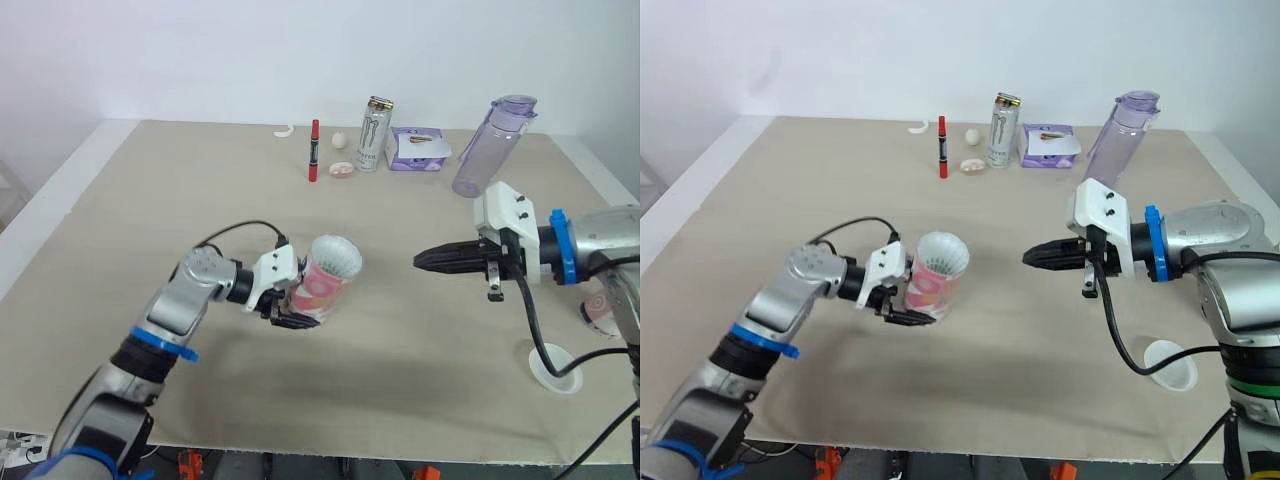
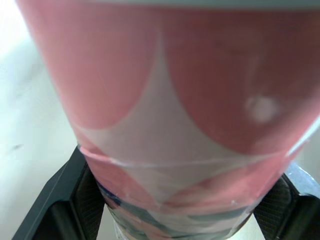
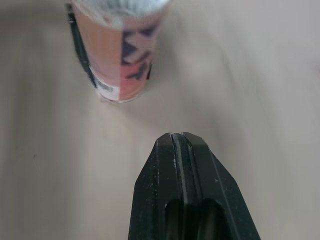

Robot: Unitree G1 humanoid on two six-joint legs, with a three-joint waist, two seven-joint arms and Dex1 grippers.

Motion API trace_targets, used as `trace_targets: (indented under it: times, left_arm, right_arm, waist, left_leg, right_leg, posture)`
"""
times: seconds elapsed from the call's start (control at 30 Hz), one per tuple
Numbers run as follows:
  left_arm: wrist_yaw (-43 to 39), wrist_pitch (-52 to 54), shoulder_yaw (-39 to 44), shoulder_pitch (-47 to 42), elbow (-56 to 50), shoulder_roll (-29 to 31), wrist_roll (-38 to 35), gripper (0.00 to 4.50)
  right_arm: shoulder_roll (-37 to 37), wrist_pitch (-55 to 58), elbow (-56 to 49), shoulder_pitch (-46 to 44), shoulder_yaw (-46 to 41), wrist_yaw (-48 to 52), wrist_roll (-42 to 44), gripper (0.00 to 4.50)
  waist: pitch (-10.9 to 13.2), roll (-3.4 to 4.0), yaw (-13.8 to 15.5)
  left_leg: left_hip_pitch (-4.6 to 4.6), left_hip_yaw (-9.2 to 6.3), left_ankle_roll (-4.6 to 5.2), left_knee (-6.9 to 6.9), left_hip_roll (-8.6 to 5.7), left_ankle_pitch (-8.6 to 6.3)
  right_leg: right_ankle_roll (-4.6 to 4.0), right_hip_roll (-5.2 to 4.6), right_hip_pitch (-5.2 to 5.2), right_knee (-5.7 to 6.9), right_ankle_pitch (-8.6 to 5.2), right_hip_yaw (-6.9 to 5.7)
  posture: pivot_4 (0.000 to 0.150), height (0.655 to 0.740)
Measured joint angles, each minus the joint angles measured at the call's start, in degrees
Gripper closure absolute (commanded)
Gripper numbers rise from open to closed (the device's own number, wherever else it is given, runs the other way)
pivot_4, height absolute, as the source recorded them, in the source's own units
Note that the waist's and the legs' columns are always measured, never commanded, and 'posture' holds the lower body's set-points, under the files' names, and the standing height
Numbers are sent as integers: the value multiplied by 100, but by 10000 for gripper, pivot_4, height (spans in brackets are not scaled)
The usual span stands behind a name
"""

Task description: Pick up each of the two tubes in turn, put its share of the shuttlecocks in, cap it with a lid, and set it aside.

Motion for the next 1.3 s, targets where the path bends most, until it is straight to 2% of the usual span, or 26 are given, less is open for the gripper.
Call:
trace_targets:
  times: [0.2, 0.33, 0.5, 0.7, 0.83, 1.07, 1.27, 1.3]
  left_arm:
    - [322, -671, 1, 296, 51, -551, -119, 8867]
    - [460, -1326, -168, 451, 435, -874, -97, 8867]
    - [441, -1634, -343, 445, 661, -965, -57, 8867]
    - [357, -1346, -417, 508, 597, -1051, -279, 8867]
    - [240, -1301, -596, 526, 490, -1014, -281, 8867]
    - [230, -1270, -622, 567, 426, -987, -306, 8867]
    - [188, -1262, -634, 581, 404, -959, -337, 8867]
    - [219, -1283, -671, 578, 380, -933, -304, 8867]
  right_arm:
    - [-258, -46, -80, 455, -140, 14, 105, 43939]
    - [-808, -230, 188, 1223, -595, 249, 31, 43939]
    - [-1259, -430, 774, 2183, -1028, 429, -144, 29050]
    - [-1420, -851, 1502, 3001, -1334, 549, -448, 1495]
    - [-1453, -1447, 1979, 3180, -1345, 637, -722, 615]
    - [-1566, -2689, 2729, 2997, -1102, 907, -1076, 615]
    - [-1575, -3791, 3509, 2409, -563, 1116, -1451, 615]
    - [-1546, -4202, 3869, 2057, -229, 1156, -1650, 615]
  waist:
    - [0, 1, 33]
    - [1, 1, 48]
    - [-1, 5, 49]
    - [-3, 10, 46]
    - [-5, 15, 40]
    - [-4, 17, 34]
    - [-4, 33, 22]
    - [-5, 40, 22]
  left_leg:
    - [-10, 6, 0, -1, 6, 0]
    - [-10, 9, 0, -3, 9, 0]
    - [-5, 10, 0, -2, 6, 0]
    - [-3, 9, 0, 0, 7, 0]
    - [1, 10, 0, 2, 7, 0]
    - [5, 10, 0, 2, 8, 0]
    - [8, 14, 0, 1, 9, 0]
    - [11, 15, 0, 1, 9, 0]
  right_leg:
    - [4, 1, 3, -43, 22, -3]
    - [1, 4, 2, -47, 23, -3]
    - [3, 4, 8, -47, 22, -2]
    - [6, 8, 8, -46, 26, -1]
    - [6, 10, 9, -46, 29, 3]
    - [6, 12, 13, -46, 29, 3]
    - [5, 13, 15, -46, 30, 6]
    - [4, 13, 17, -46, 30, 8]
  posture:
    - [1500, 7400]
    - [1500, 7400]
    - [1500, 7400]
    - [1500, 7400]
    - [1500, 7400]
    - [1500, 7400]
    - [1500, 7400]
    - [1500, 7400]
